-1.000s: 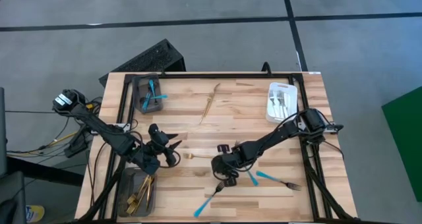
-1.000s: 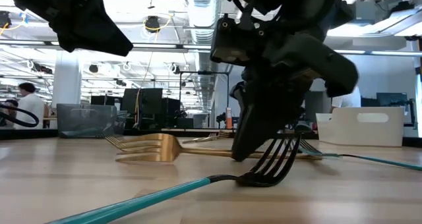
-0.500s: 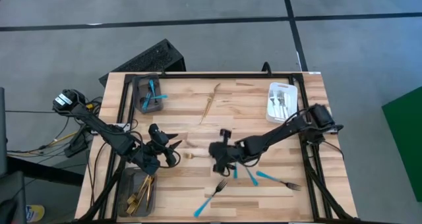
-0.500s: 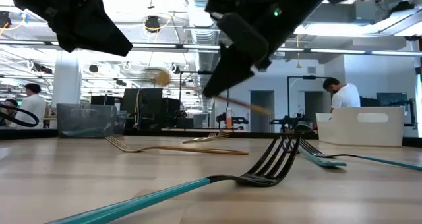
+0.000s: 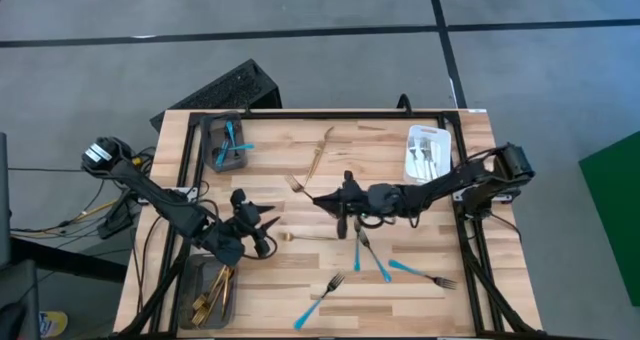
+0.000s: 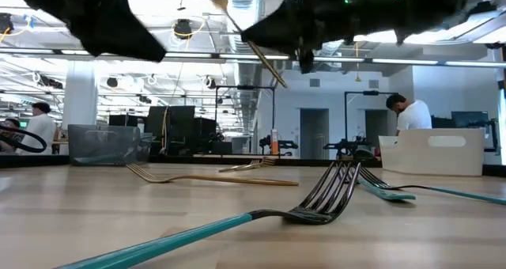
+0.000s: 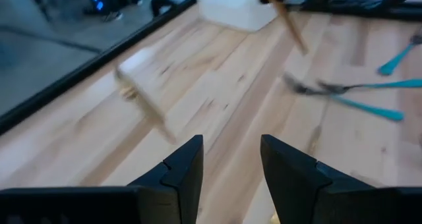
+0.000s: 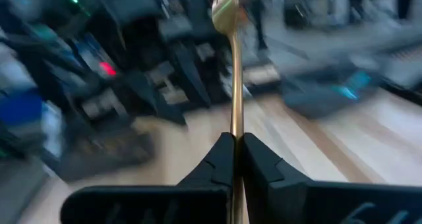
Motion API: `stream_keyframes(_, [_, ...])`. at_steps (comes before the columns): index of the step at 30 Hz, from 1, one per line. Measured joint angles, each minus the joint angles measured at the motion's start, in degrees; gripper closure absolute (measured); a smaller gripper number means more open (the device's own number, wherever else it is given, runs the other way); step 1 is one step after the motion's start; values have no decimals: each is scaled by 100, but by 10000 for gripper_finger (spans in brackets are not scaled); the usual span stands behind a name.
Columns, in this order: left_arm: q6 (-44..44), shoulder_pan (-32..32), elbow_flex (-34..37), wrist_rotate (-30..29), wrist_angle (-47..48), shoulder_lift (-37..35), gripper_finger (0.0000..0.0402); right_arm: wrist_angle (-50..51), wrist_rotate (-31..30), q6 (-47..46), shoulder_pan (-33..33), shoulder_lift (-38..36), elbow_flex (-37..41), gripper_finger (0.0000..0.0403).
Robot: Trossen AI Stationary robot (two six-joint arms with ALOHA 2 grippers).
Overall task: Sort silverware by color (type)
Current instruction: Put the gold fork into the bottom black bin
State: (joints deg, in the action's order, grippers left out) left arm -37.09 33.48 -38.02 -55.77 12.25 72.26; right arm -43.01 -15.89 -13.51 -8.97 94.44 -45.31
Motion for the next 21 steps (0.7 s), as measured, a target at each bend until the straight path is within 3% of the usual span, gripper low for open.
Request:
stream_keyframes(3, [728,-87,0,35,-861,263,264,-1162,256,29,-27,327,274,377])
stream_keyframes(8, [1998,-419,-5,674,-2668,872,264,-2086,262,438,-210,839,285,377])
stream_keyframes(12, [2485,-679,-3,1076,-3905,1267,264,-2496,272,859,-393,1151,285,377])
stream_keyframes(21, [3065,-841,2,1353,-4866,1350,213,-2614,32,1395,-741,1179,288,377])
